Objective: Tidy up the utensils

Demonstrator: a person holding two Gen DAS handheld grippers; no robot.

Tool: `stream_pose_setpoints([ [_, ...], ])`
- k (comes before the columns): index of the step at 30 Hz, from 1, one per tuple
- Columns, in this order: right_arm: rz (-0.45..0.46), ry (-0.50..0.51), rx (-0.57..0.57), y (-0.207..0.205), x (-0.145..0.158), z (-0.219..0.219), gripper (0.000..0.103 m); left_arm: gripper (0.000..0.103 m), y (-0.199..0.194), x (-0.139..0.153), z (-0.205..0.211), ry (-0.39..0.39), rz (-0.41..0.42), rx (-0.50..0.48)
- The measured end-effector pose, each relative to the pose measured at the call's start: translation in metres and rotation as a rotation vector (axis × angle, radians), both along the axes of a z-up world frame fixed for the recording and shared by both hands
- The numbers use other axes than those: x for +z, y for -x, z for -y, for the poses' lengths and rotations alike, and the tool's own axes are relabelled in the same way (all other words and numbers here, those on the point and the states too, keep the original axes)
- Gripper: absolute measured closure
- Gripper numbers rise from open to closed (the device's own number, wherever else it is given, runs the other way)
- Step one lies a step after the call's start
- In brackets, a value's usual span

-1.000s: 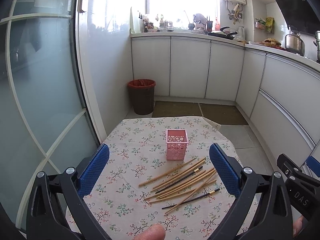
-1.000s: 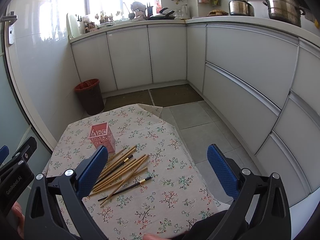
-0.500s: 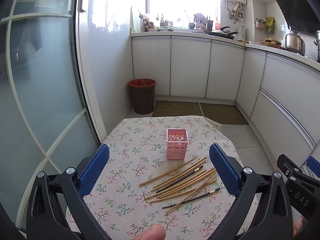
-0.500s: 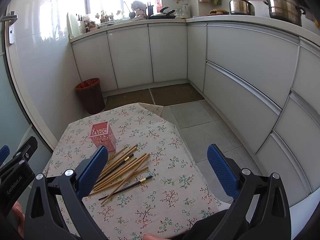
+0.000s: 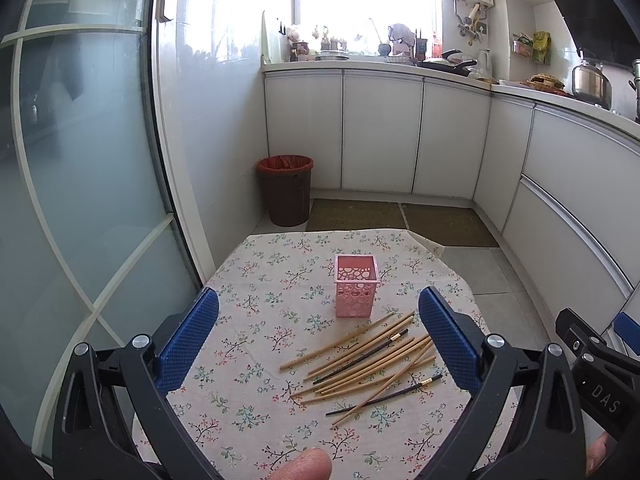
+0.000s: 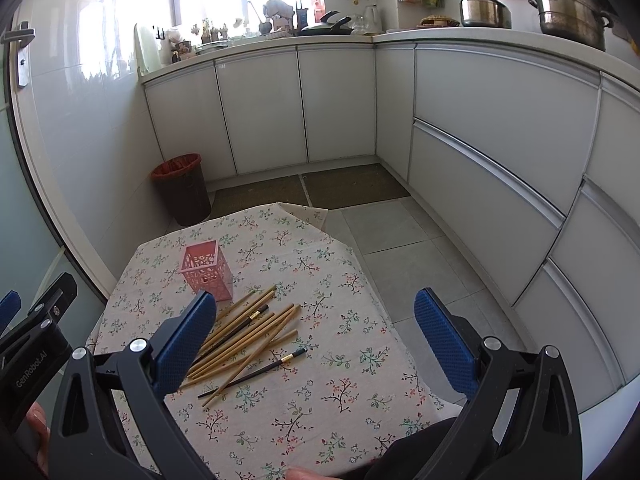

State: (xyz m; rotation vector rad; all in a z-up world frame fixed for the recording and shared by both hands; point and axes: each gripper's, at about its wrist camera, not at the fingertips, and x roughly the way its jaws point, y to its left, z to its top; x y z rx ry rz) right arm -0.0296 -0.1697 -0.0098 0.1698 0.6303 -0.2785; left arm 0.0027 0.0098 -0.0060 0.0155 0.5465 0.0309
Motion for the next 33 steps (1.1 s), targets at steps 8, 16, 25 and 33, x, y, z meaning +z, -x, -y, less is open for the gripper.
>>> stream_pose_setpoints([
  [8,-0.005,-0.001,0.001,0.0,-0.001,0.001,0.006,0.007,0.0,0.0,0.001,0.0,-0.007,0.001],
  [16,-0.013,0.002,0.003,-0.002,0.0,0.001,0.006,0.007,0.0,-0.001,0.002,-0.003,-0.011,0.002],
  [25,-0.04,-0.01,-0.005,-0.009,-0.009,0.006,0.006,0.007,-0.01,-0.009,0.007,-0.015,-0.037,-0.003],
  [33,-0.21,-0.217,0.033,-0.049,-0.063,0.042,0.006,0.007,-0.088,-0.061,0.007,-0.011,-0.344,-0.111],
])
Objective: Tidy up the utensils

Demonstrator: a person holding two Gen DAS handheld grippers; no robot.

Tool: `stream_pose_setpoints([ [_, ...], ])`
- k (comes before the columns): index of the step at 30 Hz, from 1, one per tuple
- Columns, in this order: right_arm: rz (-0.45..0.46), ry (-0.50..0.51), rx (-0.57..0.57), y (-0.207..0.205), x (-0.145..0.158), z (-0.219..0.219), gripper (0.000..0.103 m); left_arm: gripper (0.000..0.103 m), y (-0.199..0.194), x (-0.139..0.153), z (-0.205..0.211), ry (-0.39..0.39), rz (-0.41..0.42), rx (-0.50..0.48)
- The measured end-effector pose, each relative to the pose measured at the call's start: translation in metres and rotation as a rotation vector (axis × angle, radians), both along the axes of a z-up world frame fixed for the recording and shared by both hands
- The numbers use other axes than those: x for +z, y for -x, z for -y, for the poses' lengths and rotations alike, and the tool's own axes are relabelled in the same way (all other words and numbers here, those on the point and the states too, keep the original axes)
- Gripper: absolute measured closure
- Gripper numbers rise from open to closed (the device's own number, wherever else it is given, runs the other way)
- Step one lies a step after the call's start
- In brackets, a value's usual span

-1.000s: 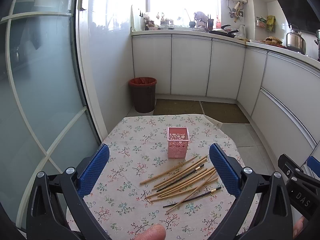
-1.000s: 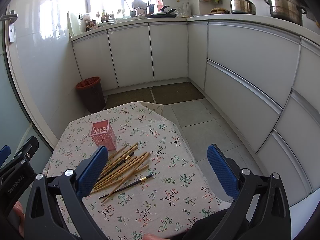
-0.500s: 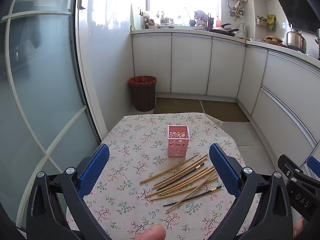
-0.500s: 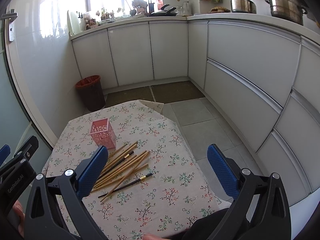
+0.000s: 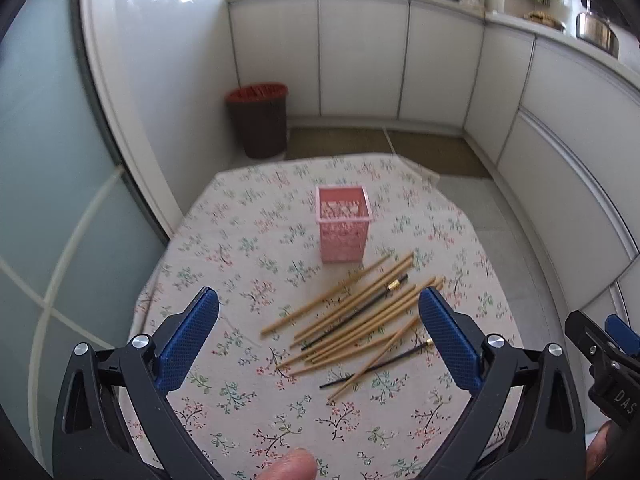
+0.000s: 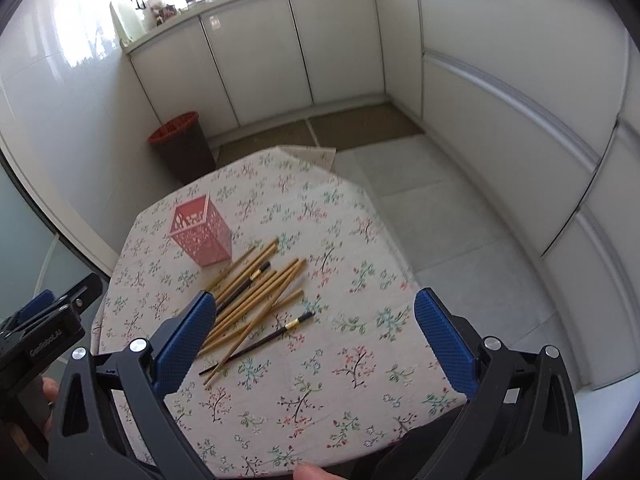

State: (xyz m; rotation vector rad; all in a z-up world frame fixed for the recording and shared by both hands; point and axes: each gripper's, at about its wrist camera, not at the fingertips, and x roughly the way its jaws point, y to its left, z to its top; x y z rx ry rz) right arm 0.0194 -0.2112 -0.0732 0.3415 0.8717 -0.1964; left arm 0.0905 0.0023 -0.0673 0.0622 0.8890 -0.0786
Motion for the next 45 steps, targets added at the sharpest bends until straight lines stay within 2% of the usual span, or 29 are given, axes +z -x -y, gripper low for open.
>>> stream_pose_setpoints([
  [3,-0.093,-0.167,-0.025,-0.016,-0.042,0.03,0.006,0.007,-0.044,-0.041,-0.001,-0.002,-0.183,-0.033],
  [6,-0.148,-0.251,-0.039,-0.028,-0.078,0.049,0.006,0.007,-0.08,-0.075,-0.005,0.011,-0.287,-0.006],
  [11,-0.205,-0.281,-0.035,-0.044,-0.112,0.061,0.006,0.007,-0.121,-0.113,-0.002,0.034,-0.338,0.001],
  [15,-0.244,-0.308,-0.033,-0.052,-0.132,0.07,0.006,0.007,-0.142,-0.134,-0.007,0.074,-0.371,-0.104],
  [17,-0.259,-0.318,-0.038,-0.054,-0.14,0.074,0.006,0.007,-0.144,-0.139,-0.011,0.076,-0.377,-0.188],
  [19,-0.27,-0.329,-0.045,-0.056,-0.147,0.077,0.006,0.007,-0.141,-0.142,-0.014,-0.004,-0.358,-0.216],
  [20,-0.274,-0.332,-0.046,-0.058,-0.151,0.079,0.006,0.007,-0.137,-0.138,-0.014,-0.048,-0.325,-0.221],
  [22,-0.279,-0.338,-0.044,-0.061,-0.156,0.08,0.006,0.008,-0.122,-0.115,-0.005,-0.053,-0.224,-0.276],
  [24,-0.28,-0.341,-0.041,-0.064,-0.159,0.081,0.006,0.008,-0.108,-0.086,0.017,-0.052,-0.124,-0.359],
  [26,-0.281,-0.347,-0.047,-0.065,-0.163,0.083,0.006,0.008,-0.097,-0.063,0.048,-0.066,-0.068,-0.45],
  [29,-0.273,-0.368,-0.095,-0.06,-0.165,0.096,0.006,0.008,-0.093,-0.06,0.101,-0.151,-0.111,-0.586],
  [30,-0.265,-0.375,-0.122,-0.058,-0.165,0.102,0.006,0.01,-0.094,-0.067,0.117,-0.187,-0.141,-0.63],
  [31,-0.256,-0.383,-0.152,-0.056,-0.165,0.109,0.006,0.023,-0.095,-0.078,0.131,-0.223,-0.181,-0.669],
  [32,-0.246,-0.392,-0.181,-0.054,-0.164,0.116,0.006,0.033,-0.096,-0.09,0.141,-0.253,-0.232,-0.699],
  [33,-0.237,-0.403,-0.21,-0.052,-0.164,0.122,0.006,0.054,-0.099,-0.105,0.15,-0.273,-0.297,-0.724],
  [34,-0.229,-0.415,-0.233,-0.049,-0.164,0.128,0.006,0.058,-0.1,-0.119,0.156,-0.292,-0.345,-0.742],
  [36,-0.221,-0.436,-0.266,-0.046,-0.165,0.136,0.006,0.058,-0.102,-0.144,0.163,-0.345,-0.378,-0.776],
  [37,-0.222,-0.442,-0.277,-0.046,-0.166,0.139,0.006,0.063,-0.103,-0.154,0.166,-0.36,-0.394,-0.785],
  [42,-0.228,-0.465,-0.289,-0.049,-0.17,0.144,0.006,0.075,-0.11,-0.177,0.173,-0.298,-0.441,-0.785],
  [45,-0.23,-0.449,-0.288,-0.05,-0.169,0.143,0.006,0.076,-0.114,-0.186,0.178,-0.286,-0.46,-0.79],
])
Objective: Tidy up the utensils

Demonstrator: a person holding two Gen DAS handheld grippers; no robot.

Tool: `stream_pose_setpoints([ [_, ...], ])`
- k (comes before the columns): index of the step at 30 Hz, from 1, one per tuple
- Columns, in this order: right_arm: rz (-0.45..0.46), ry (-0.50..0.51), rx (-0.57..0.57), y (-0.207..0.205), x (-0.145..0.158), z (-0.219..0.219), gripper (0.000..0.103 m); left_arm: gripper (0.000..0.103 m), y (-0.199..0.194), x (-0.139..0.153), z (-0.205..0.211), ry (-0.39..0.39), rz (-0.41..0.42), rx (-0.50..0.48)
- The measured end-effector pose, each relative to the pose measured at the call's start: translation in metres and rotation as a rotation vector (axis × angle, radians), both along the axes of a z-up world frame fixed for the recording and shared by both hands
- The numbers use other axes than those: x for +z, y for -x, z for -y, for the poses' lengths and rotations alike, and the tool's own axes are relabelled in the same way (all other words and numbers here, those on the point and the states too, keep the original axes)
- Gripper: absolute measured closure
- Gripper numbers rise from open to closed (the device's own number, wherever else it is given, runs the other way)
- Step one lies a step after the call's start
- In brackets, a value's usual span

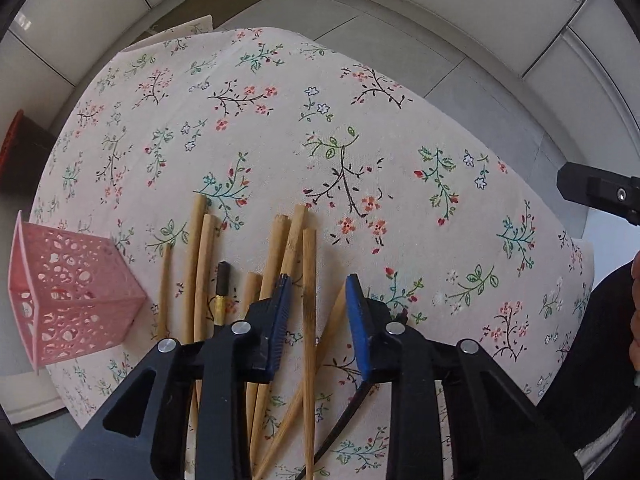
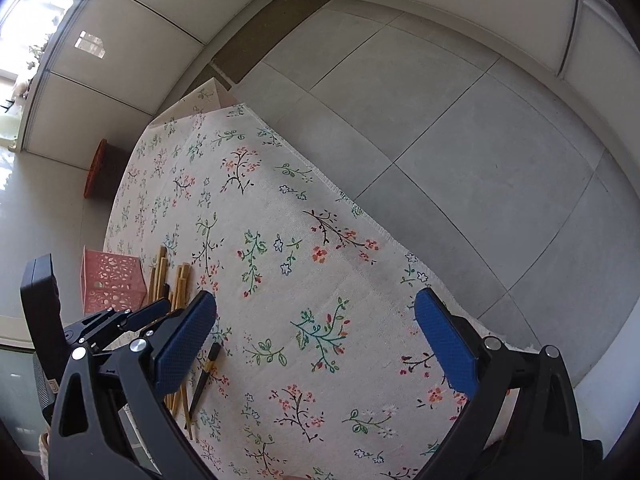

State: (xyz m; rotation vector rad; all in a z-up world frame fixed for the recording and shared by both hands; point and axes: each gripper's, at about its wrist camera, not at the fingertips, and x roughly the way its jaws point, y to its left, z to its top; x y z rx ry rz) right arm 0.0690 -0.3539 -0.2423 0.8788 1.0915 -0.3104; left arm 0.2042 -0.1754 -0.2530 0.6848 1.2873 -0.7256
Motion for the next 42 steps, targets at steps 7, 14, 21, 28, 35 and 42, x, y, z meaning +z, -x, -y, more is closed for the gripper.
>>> stream_pose_setpoints([
  [7,-0.025,0.008,0.026,-0.002,-0.003,-0.007,0.006,0.096,-0.009,-0.01,0.005,0.006,-0.024,0.027],
  [14,-0.103,-0.054,0.033,-0.002,-0.01,-0.032,0.017,0.097,0.005,0.011,-0.039,0.102,0.015,0.127],
  [21,-0.261,-0.124,0.049,-0.035,-0.018,-0.1,0.036,0.097,0.052,0.1,-0.117,0.398,0.104,0.262],
  [28,-0.371,-0.07,-0.093,-0.074,-0.032,-0.142,0.053,0.097,0.095,0.16,-0.164,0.545,0.237,0.303],
  [35,-0.423,0.044,-0.127,-0.095,-0.03,-0.173,0.095,0.097,0.104,0.187,-0.193,0.633,0.31,0.349],
  [42,-0.28,-0.016,0.015,-0.075,-0.018,-0.158,0.096,0.097,0.114,0.199,-0.208,0.654,0.346,0.377],
])
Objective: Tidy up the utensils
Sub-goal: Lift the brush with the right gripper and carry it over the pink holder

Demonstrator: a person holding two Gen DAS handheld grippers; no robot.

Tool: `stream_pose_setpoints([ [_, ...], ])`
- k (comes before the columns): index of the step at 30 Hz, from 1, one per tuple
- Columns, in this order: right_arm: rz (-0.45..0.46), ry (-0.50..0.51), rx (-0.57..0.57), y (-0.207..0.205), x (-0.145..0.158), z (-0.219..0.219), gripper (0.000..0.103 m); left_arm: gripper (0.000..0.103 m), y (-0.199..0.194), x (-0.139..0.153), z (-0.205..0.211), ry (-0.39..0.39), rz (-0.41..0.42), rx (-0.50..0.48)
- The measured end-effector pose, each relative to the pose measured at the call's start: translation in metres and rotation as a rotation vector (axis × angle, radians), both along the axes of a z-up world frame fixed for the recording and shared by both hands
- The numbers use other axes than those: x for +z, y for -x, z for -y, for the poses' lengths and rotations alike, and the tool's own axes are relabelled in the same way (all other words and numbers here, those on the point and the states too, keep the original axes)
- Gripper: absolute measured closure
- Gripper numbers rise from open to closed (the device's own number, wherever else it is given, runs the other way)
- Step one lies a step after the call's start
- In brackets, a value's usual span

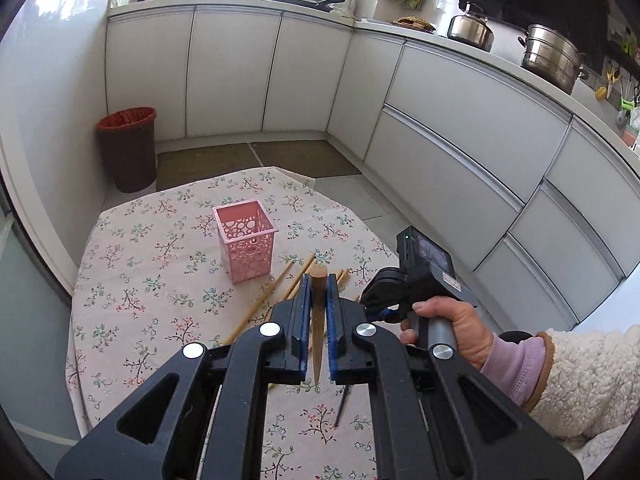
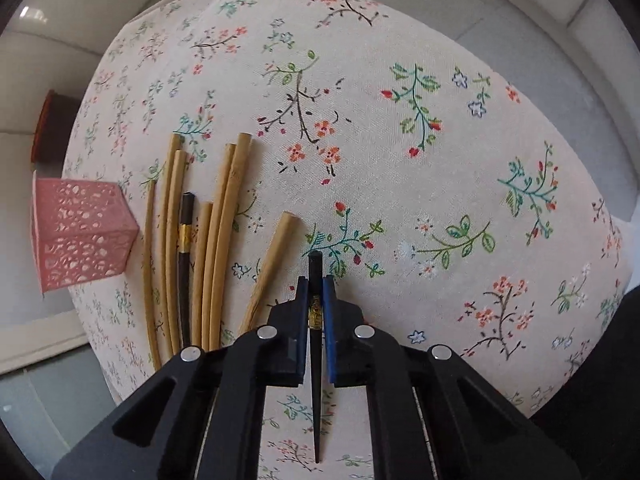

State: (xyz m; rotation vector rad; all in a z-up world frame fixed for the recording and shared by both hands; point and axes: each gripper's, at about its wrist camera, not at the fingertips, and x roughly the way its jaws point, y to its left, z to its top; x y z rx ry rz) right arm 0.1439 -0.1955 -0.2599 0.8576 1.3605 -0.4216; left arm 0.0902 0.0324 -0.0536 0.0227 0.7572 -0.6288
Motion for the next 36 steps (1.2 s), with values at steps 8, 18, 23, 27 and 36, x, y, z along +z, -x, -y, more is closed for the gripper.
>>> stream_pose_setpoints([
  [8,0.353,0.16,0.216,0.029,0.116,0.014,0.096,0.097,0.007,0.03,-0.001,0.028,0.046,0.077],
  [18,0.762,0.276,0.294,0.02,0.262,0.008,0.096,0.097,-0.017,0.071,0.012,0.044,0.125,0.186],
  [23,0.92,0.325,0.328,-0.004,0.305,-0.008,0.096,0.097,-0.046,0.094,0.01,0.082,0.189,0.276],
  [27,0.977,0.36,0.369,-0.03,0.31,-0.023,0.096,0.097,-0.072,0.102,0.005,0.109,0.221,0.344],
  [36,0.918,0.391,0.464,-0.089,0.255,-0.052,0.096,0.097,-0.113,0.067,0.011,0.077,0.216,0.408],
])
